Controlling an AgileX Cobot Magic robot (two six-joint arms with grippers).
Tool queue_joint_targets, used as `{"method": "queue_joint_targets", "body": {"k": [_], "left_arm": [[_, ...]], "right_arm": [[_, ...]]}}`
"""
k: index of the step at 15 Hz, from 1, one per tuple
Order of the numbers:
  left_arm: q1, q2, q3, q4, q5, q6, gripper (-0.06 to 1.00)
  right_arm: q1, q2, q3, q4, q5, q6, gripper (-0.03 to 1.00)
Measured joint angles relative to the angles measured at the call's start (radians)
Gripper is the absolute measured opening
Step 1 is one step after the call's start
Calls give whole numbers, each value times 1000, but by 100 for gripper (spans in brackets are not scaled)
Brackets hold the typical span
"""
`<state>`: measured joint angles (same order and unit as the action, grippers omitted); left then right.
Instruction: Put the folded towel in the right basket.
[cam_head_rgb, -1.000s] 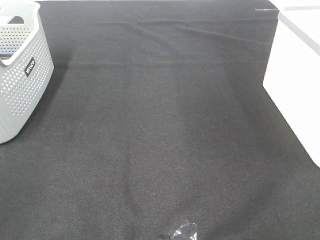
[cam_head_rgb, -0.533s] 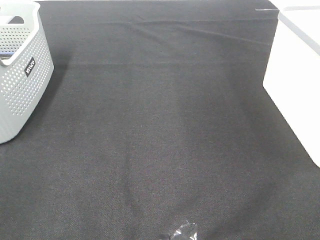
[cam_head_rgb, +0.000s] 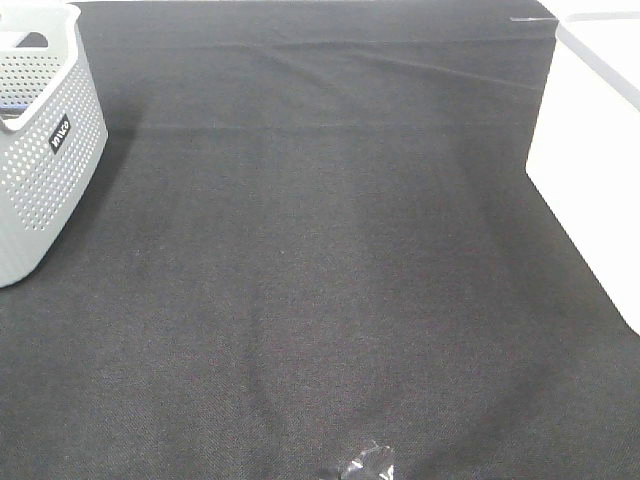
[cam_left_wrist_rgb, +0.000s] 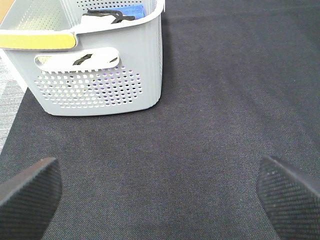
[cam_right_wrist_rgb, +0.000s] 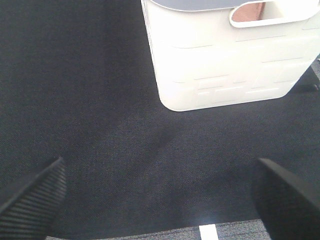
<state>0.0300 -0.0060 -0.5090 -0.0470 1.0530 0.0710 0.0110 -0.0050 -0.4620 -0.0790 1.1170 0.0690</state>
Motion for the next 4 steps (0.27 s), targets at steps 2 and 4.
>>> {"method": "queue_joint_targets", "body": {"k": [2, 4], "left_arm": [[0, 0, 0, 0, 0, 0, 99], [0, 0, 0, 0, 0, 0, 99]], "right_arm": [[0, 0, 0, 0, -1, 0, 97], [0, 0, 0, 0, -1, 0, 97]]}}
